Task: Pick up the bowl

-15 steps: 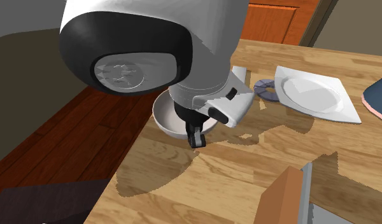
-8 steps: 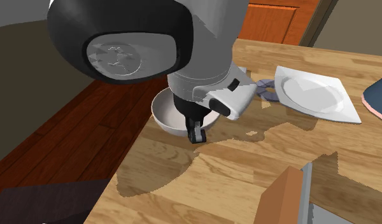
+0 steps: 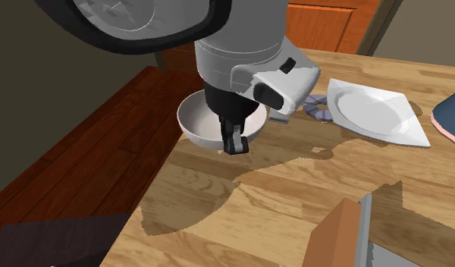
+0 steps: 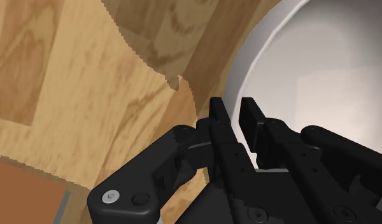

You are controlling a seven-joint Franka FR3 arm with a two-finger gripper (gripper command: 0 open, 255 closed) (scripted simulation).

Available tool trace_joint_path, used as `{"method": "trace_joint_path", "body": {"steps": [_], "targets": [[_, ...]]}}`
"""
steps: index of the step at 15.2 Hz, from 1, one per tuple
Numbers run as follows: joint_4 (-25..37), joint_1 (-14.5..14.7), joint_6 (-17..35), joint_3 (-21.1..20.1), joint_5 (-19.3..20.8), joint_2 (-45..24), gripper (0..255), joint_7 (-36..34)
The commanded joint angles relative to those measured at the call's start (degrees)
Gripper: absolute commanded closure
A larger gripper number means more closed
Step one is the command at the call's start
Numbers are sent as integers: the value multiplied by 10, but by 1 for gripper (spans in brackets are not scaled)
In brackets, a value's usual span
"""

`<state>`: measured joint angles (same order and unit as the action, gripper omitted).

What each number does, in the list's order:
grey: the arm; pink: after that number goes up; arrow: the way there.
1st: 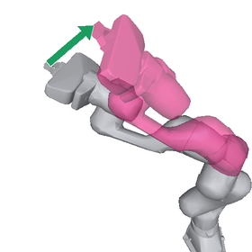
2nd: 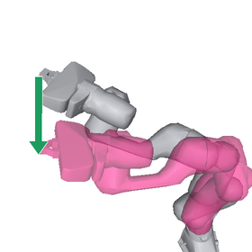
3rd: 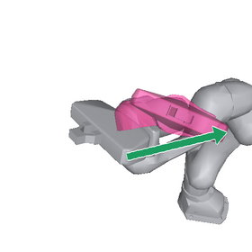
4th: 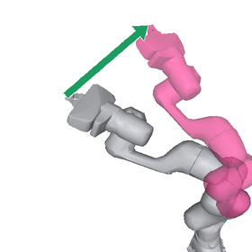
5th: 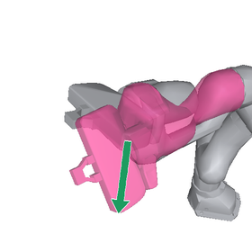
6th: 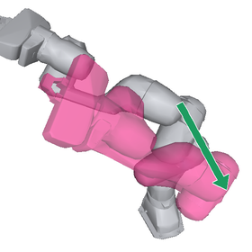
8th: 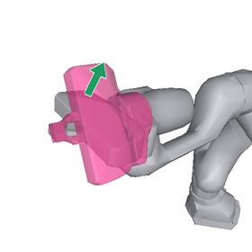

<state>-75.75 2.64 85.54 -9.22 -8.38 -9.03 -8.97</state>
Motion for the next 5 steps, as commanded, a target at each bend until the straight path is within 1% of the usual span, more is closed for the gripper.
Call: {"method": "trace_joint_path", "body": {"steps": [1, 3, 5], "targets": [[26, 1, -19, 0, 1, -7, 255, -4], [55, 2, -38, -1, 2, -16, 255, -7], [57, 2, -39, -1, 2, -17, 255, -8]]}}
